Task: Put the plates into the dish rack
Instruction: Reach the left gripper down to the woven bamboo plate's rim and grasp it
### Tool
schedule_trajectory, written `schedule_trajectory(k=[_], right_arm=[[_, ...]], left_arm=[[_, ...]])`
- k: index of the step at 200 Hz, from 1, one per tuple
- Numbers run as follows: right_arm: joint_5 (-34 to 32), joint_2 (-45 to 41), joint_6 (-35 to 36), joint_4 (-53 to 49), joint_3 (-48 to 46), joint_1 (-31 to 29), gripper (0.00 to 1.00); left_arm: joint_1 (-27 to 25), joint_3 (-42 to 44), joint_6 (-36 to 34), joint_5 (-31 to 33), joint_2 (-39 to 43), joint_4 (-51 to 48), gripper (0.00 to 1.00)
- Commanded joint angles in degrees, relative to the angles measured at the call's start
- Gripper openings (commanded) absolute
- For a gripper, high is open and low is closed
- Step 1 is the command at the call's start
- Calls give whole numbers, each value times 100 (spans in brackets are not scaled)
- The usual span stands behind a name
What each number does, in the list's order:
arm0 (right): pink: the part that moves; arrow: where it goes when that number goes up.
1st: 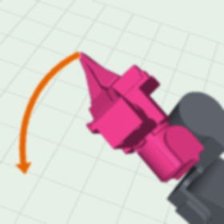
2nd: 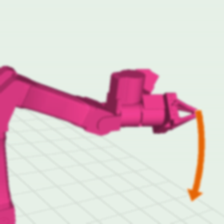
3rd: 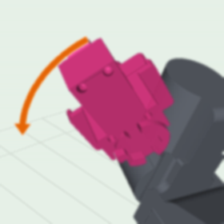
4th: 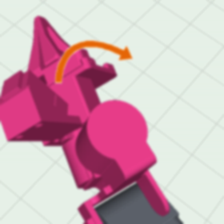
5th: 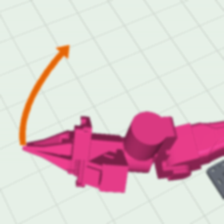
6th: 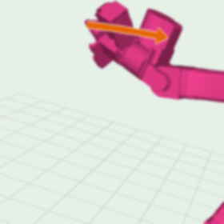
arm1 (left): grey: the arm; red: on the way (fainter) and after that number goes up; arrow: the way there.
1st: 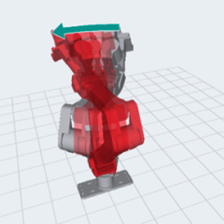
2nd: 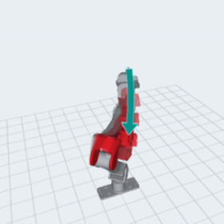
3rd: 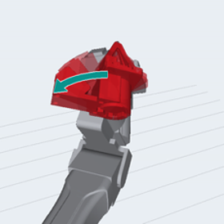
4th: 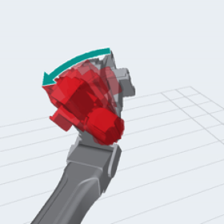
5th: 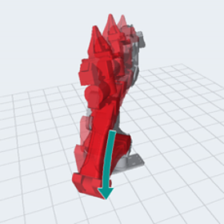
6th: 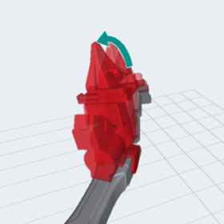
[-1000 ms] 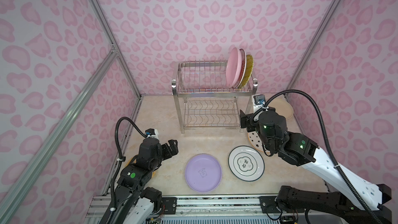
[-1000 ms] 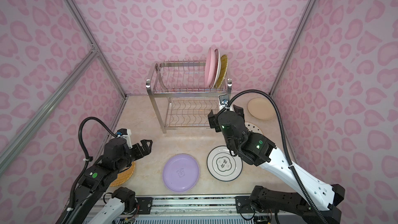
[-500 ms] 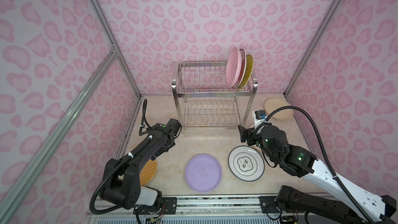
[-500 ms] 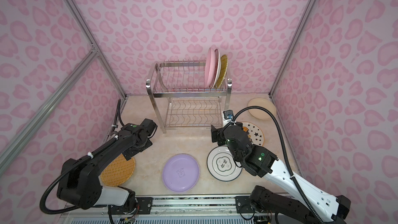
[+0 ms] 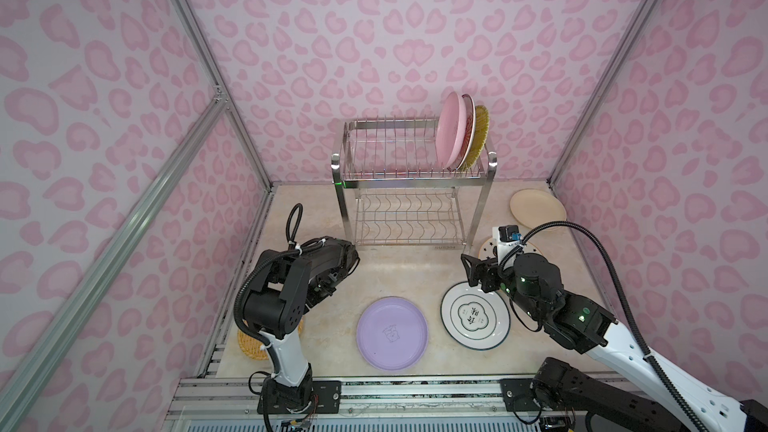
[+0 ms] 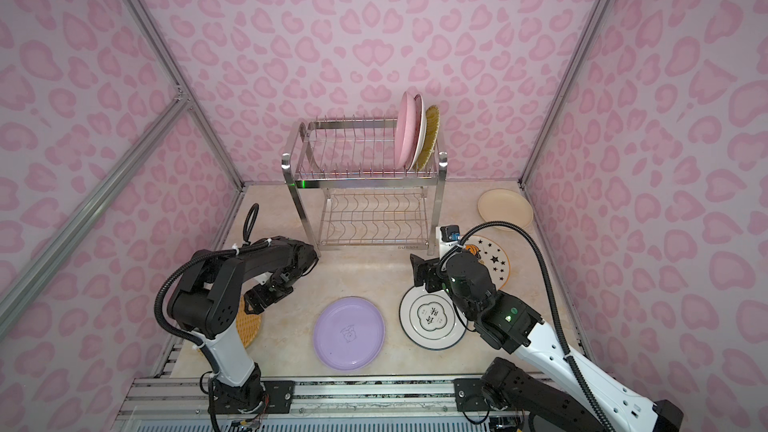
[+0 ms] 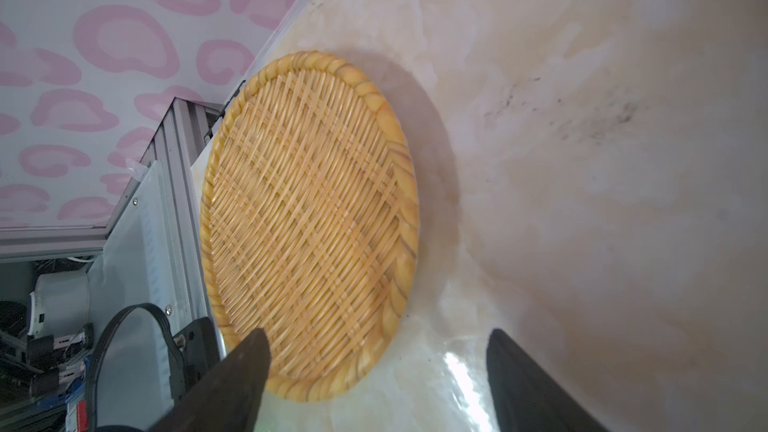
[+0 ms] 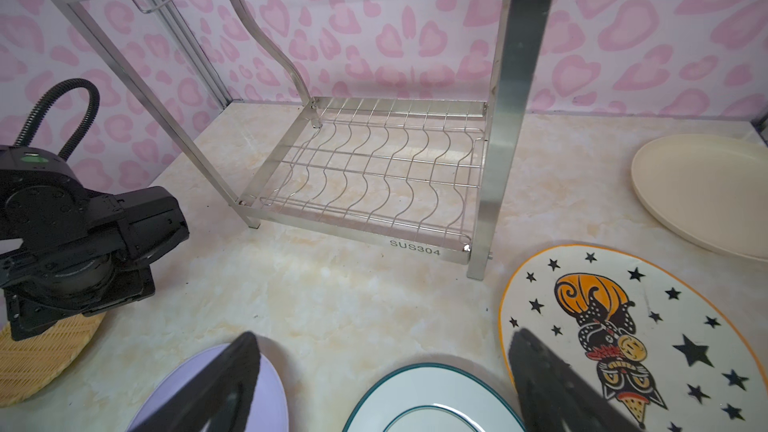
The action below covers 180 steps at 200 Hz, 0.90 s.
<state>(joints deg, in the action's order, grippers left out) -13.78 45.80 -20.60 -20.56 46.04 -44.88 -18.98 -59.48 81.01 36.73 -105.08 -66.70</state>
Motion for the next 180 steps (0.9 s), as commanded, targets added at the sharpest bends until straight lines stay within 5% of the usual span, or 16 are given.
schedule_trajectory(k=[1,62,83,118,180], right_arm=[[315,-16,-67,224,-92,7,93],[357,-510,-128,296,-369,97,93],[432,-646,-162,367,-478,146,93],[586,-686,-170,409,-546,202,93],[602,-783,-177,447,-648,268,92]], left_arm=[[4,-90,545,250,-50,-353,74],[171,-232,-296,183,-341,-153,49],[328,346,-628,-87,239,495,50],[1123,940,-1376,-852,795,1336,66],[1506,1022,-2234,-1474,793,2030,65]])
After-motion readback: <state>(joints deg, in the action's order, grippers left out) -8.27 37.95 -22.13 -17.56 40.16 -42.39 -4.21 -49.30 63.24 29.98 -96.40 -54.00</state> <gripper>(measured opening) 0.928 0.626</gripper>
